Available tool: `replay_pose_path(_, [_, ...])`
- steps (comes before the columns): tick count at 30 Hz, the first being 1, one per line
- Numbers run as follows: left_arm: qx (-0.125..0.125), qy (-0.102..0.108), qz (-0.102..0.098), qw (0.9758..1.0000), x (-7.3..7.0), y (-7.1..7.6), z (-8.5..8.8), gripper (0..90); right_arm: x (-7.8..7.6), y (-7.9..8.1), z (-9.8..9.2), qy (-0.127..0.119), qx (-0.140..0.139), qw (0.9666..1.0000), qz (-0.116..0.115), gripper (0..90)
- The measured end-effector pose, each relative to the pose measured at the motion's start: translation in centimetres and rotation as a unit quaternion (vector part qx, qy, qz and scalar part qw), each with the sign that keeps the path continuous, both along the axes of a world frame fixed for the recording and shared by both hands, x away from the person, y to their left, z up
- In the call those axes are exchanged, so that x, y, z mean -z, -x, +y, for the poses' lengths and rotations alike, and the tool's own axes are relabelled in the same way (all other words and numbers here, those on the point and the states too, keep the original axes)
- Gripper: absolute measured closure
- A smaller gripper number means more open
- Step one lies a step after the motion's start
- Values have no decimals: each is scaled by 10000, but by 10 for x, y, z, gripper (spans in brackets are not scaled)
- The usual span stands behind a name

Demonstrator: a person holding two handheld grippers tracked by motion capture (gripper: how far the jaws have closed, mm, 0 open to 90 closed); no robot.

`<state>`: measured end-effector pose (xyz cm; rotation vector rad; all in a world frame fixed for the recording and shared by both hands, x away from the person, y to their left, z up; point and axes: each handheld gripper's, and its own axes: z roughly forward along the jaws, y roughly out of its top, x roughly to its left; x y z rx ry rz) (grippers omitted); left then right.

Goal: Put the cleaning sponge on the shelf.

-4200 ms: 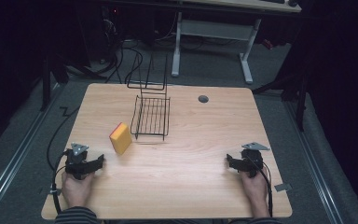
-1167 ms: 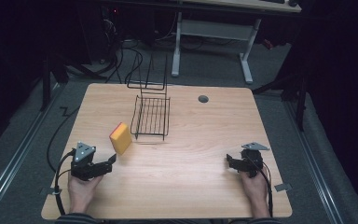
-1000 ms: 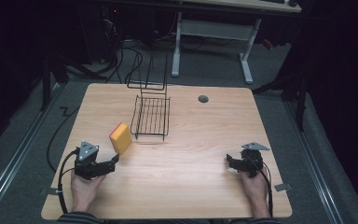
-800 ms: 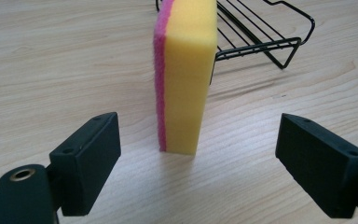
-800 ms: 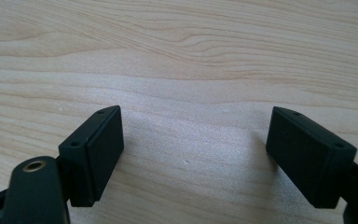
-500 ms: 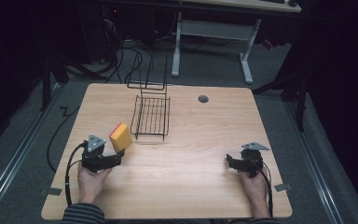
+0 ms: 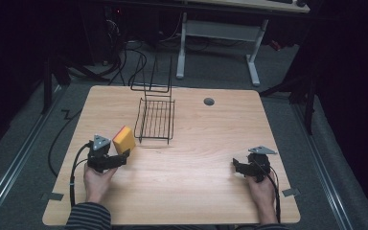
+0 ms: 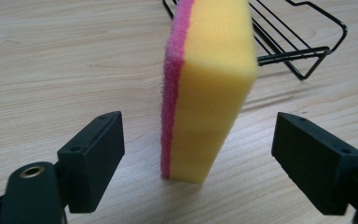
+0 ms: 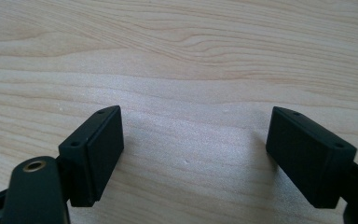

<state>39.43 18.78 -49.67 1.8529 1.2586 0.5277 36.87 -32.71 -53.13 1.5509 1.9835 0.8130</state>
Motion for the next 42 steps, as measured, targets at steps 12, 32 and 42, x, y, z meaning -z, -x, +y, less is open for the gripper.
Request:
replay_pose_path(12, [-38,120,62,9999,9,-11,-2,278,0,0,0,-3,10,10000,7,190])
replay_pose_path(32, [127,-14,145,9998,18,-16,-4,534,0,0,0,-1,2,10000,3,190])
replay_pose_path(42, [127,-14,138,9998,17,-15,-3,605,0,0,0,-1,2,10000,1,191])
